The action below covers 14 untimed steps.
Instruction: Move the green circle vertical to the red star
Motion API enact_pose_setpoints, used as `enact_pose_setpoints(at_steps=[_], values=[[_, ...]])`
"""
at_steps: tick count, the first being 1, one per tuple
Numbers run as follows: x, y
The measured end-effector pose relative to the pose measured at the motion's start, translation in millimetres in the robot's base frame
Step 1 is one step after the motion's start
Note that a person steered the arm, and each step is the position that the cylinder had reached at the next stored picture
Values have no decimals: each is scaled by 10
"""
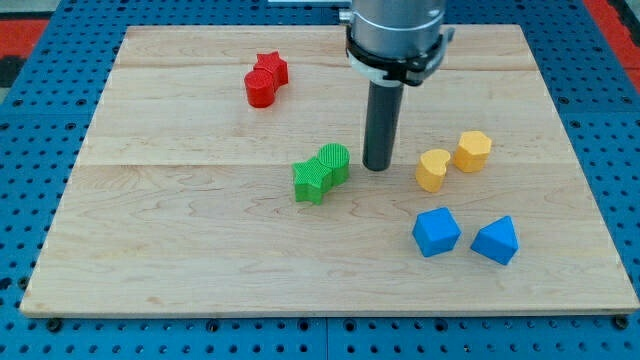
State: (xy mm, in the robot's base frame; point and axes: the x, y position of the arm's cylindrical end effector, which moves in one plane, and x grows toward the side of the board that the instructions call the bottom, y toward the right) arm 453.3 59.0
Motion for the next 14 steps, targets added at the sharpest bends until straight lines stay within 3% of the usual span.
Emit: enact_pose_setpoints(at_steps=[1,2,3,4,6,7,8,9,10,12,13,14], values=[[220,-905],[24,-1192],[-69,-1079],[492,-1224],[196,-625],[-389,-1103],[-367,-1413],[-147,-601],[-398,-126],[-555,-916],[-464,-1031],[-52,-718]])
